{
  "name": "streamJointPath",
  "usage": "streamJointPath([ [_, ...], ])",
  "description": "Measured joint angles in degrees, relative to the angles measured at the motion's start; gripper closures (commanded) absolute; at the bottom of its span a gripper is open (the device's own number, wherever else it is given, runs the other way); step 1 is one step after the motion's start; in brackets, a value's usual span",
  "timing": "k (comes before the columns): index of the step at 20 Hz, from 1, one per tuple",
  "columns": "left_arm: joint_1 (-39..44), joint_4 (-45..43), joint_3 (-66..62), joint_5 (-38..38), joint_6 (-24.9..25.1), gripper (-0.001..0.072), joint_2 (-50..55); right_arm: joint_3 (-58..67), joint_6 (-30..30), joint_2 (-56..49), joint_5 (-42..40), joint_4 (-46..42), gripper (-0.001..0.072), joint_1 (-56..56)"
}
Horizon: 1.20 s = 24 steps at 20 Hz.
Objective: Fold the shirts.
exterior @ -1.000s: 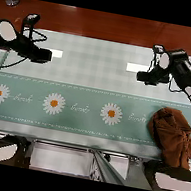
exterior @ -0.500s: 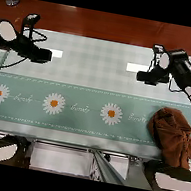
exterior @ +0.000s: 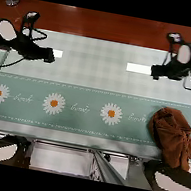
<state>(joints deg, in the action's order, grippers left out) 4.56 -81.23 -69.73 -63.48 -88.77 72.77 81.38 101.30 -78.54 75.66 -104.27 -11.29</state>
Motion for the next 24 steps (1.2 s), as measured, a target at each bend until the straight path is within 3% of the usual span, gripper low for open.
streamJointPath([
  [4, 0.09, 1.53, 4.37, -2.97, 2.4, 0.0005, -8.35, -9.7, 1.22, 14.6, 2.86, -2.67, 0.009, 8.31],
  [9, 1.09, 7.74, 22.1, -1.38, 2.01, 0.0005, -26.84, -33.9, 2.47, 34.23, 3.58, 0.55, 0.009, 18.36],
  [12, 1.44, 9.2, 30.49, -0.31, 0.61, 0.0005, -31.54, -45.29, 1.81, 37.97, 2.69, 3.26, 0.009, 21.11],
  [16, 1.6, 10.45, 34.53, 2.38, -0.17, 0.0005, -31.41, -51.89, 0.63, 34.05, -1.46, 4.76, 0.0107, 22.45],
  [17, 1.64, 10.73, 34.99, 3.23, -0.17, 0.0005, -30.91, -52.52, 0.48, 32.26, -2.56, 4.83, 0.0233, 22.62],
  [18, 1.64, 11.19, 35.26, 4.09, -0.2, 0.0005, -30.38, -52.96, 0.28, 30.32, -3.72, 5.03, 0.0516, 22.73],
  [19, 1.64, 11.37, 35.52, 4.63, -0.24, 0.0005, -29.81, -53.16, 0.04, 28.33, -4.61, 5.35, 0.0684, 22.82],
  [24, 0.09, 9.16, 34.21, 5.2, 1.07, 0.0006, -28.41, -43.45, -4.09, 23.58, -3.82, 7.54, 0.0683, 22.99],
])
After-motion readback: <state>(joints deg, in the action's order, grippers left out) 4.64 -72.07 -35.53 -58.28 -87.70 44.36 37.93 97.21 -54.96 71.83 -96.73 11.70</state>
